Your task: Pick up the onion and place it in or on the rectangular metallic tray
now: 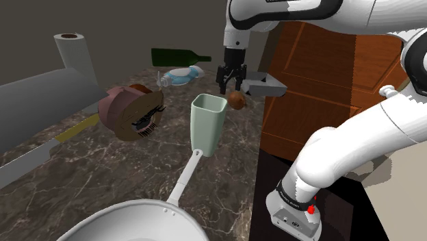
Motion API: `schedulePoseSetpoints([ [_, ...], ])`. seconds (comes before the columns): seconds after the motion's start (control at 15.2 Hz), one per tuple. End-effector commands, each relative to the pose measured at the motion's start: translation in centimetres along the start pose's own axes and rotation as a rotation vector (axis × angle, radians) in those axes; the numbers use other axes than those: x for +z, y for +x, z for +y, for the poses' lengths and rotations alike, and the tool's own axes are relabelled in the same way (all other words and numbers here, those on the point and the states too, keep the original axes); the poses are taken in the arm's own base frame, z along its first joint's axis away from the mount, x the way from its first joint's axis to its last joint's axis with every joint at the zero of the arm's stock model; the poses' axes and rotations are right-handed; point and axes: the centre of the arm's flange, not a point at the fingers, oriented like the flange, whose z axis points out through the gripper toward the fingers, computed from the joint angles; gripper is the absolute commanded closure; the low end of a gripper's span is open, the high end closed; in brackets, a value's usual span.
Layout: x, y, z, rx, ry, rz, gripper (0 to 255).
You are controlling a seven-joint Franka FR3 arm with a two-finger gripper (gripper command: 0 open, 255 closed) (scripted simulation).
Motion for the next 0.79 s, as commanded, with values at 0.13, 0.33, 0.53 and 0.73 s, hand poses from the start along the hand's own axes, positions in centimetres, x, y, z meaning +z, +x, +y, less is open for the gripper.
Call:
schedulePoseSetpoints([
  [0.13, 0.39, 0.01, -0.17, 0.000, 0.000, 0.000, 0],
  [0.33, 0.39, 0.01, -0.17, 0.000, 0.000, 0.000, 0],
  [0.53, 0.39, 0.01, -0.17, 0.000, 0.000, 0.000, 255],
  [0.73, 0.39, 0.01, -0.17, 0.000, 0.000, 0.000, 255],
])
